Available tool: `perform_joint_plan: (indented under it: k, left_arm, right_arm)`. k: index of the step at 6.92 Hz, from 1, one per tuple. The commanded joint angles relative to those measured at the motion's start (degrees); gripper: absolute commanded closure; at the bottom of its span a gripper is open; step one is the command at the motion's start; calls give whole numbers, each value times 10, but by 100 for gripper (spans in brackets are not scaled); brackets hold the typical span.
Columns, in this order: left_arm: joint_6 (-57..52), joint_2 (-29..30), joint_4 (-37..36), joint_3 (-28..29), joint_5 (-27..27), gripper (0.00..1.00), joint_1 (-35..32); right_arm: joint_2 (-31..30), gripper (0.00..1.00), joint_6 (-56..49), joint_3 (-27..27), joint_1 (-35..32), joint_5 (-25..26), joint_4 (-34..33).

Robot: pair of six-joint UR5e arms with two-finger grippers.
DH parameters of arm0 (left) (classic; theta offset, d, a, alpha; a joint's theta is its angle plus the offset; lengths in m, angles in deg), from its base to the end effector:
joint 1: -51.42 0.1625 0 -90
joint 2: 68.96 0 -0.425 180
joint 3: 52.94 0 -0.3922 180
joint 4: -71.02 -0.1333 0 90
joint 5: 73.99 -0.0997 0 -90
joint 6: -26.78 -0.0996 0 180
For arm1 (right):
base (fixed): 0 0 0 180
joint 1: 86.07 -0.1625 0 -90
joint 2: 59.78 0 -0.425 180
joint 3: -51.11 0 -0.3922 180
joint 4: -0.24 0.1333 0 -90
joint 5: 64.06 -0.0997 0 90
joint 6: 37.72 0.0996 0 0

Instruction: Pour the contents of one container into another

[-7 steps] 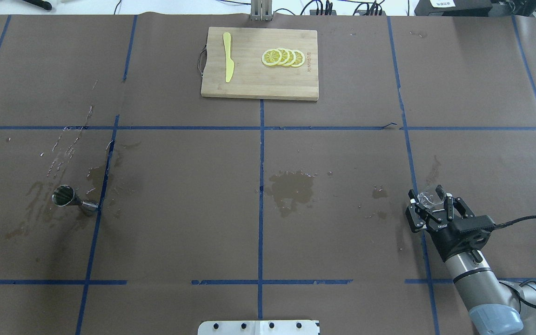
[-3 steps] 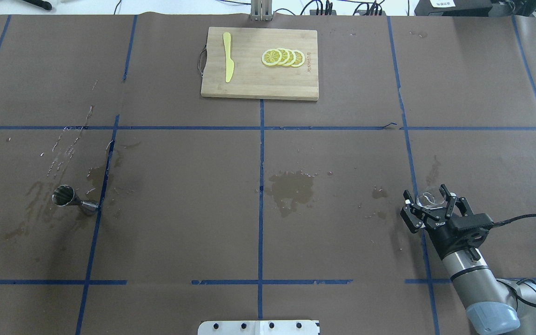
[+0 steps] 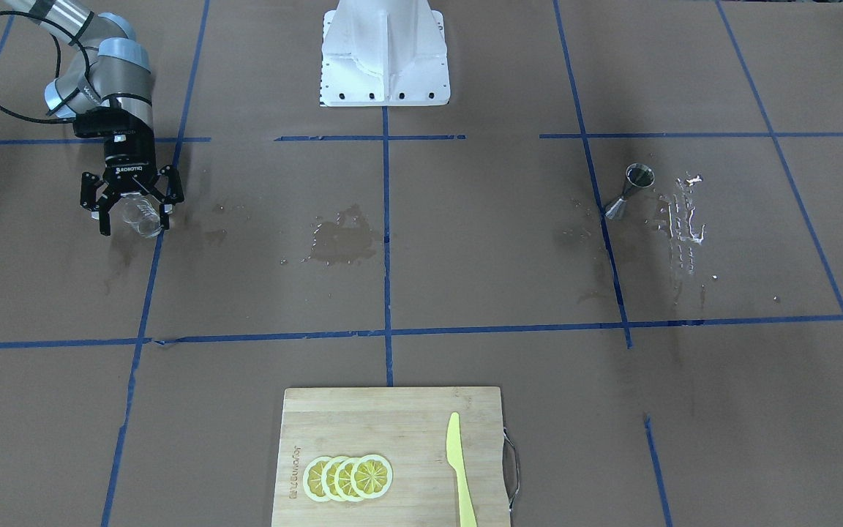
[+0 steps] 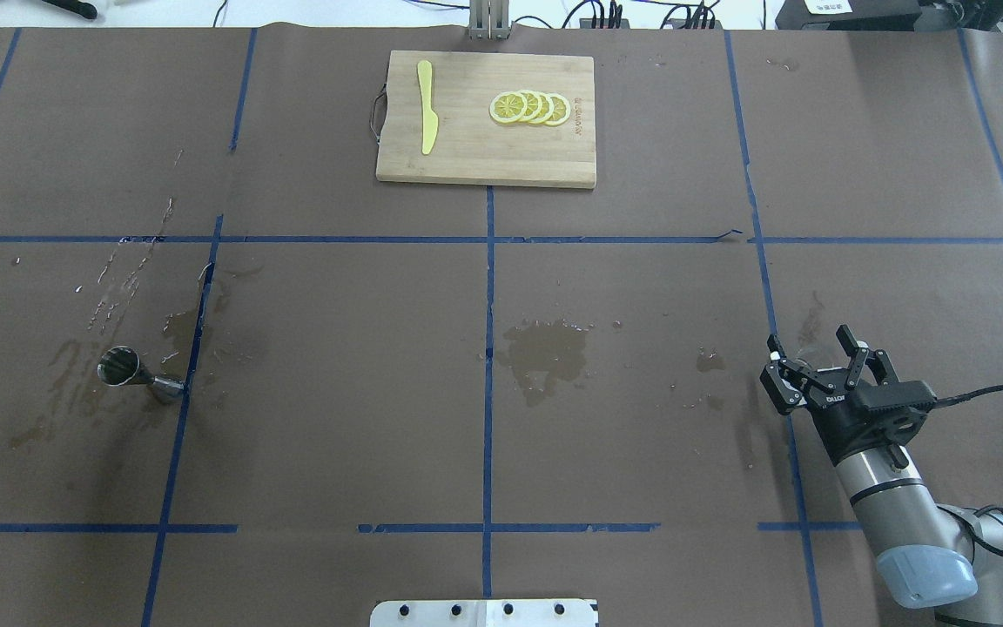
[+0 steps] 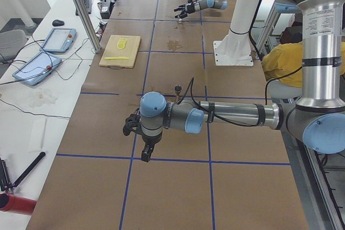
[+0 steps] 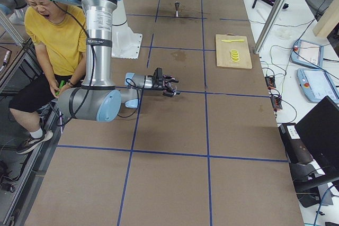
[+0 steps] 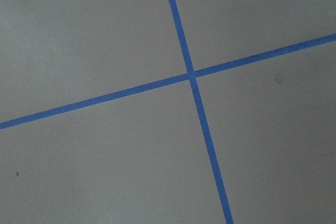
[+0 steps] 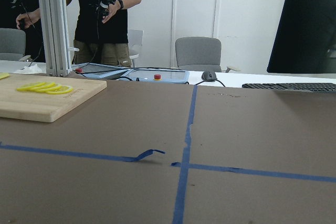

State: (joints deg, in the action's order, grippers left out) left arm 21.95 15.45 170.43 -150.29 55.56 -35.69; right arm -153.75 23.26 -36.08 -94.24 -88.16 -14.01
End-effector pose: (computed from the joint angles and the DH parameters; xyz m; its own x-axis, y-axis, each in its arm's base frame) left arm -0.0464 -0.4662 0.6295 0.7570 0.2440 -0.6062 -0.1136 0.9627 0.2456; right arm -0.3975 -0.2836 0.5543 0.7479 -0.0927 0.6573 -0.6159 0.2723 0.7393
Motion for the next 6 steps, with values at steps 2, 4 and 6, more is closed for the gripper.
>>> perform_joint_plan:
  k: [2, 4, 6]
  left_arm:
    - [0, 1, 1, 0, 0, 0, 0]
    - [0, 1, 3, 1, 0, 0, 0]
    - [0, 1, 3, 2, 0, 0, 0]
  right_arm:
    - [-1, 0, -36, -45, -30, -29, -1]
    - [-4, 0, -37, -68, -89, -138, -2]
    - [-2, 0, -49, -95, -213, -314, -61]
